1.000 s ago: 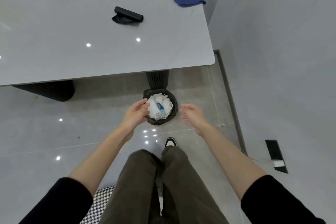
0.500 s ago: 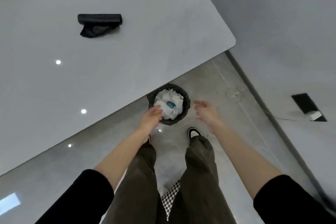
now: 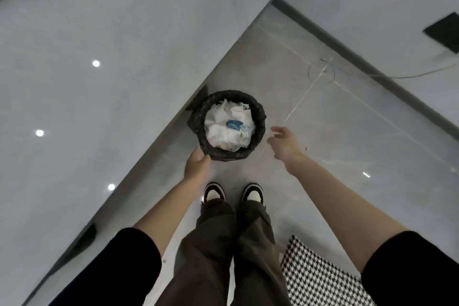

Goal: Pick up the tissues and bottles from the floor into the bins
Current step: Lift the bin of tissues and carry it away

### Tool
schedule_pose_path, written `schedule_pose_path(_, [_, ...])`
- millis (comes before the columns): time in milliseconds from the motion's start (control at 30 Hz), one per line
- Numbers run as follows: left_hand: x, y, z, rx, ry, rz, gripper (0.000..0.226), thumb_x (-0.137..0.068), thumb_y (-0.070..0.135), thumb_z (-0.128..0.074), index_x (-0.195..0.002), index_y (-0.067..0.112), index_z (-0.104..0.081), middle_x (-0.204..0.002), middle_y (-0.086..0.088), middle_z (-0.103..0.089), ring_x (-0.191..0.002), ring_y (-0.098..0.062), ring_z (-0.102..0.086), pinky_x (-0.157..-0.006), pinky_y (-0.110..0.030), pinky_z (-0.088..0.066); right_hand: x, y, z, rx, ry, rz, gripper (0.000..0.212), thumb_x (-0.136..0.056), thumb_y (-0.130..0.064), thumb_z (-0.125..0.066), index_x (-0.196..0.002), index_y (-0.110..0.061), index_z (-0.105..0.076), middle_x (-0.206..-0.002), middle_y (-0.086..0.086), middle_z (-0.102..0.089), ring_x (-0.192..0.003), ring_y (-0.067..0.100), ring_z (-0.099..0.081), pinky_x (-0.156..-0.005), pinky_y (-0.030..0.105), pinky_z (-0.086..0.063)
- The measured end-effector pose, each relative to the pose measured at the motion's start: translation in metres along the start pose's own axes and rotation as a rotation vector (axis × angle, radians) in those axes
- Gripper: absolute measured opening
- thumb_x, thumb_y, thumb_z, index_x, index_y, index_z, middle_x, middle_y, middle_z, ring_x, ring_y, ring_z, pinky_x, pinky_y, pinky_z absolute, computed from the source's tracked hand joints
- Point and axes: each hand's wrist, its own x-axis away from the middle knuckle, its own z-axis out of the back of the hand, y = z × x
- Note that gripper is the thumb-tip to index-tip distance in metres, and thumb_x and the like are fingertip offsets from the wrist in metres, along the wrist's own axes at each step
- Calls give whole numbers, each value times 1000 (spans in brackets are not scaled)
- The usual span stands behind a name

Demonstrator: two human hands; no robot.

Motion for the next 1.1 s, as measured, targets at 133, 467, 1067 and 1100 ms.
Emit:
schedule_pose_path(133, [-61, -26, -11, -60, 50, 3, 50, -99, 16, -40, -147, 18, -29, -152, 0, -31, -135, -23, -36, -109, -38, -36, -41, 38, -13, 11, -8, -24, 49, -92, -13, -51, -140, -16, -41, -143, 9, -42, -111, 22, -48, -88, 34, -42])
schedule_pose_path(467, [-219, -61, -53, -76, 200, -154, 59, -99, 28, -43, -151, 26, -14, -156, -1, -24, -140, -23, -30, -113, -36, -29, -166, 109, -58, -31, 59, 124, 56, -93, -7, -47, -146, -15, -31, -140, 7, -44, -125, 27, -47, -92, 30, -43])
schedule_pose_path(1067, [-188, -38, -82, 167, 156, -300, 45, -92, -2, -48, -132, 18, -53, -125, -1, -61, -115, -19, -58, -102, -43, -46, -146, 131, -2, -347, 262, 112, 26, -88, -2, -50, -104, -21, -45, -109, 8, -58, -103, 34, -59, -88, 56, -51])
schedule_pose_path(1100, [-166, -29, -91, 164, 137, -294, 45, -92, -2, -48, -131, 19, -54, -124, 0, -62, -115, -18, -58, -102, -43, -46, -127, 129, 19, -355, 280, 100, 26, -88, -2, -50, -106, -19, -46, -112, 9, -58, -104, 33, -58, -89, 55, -51])
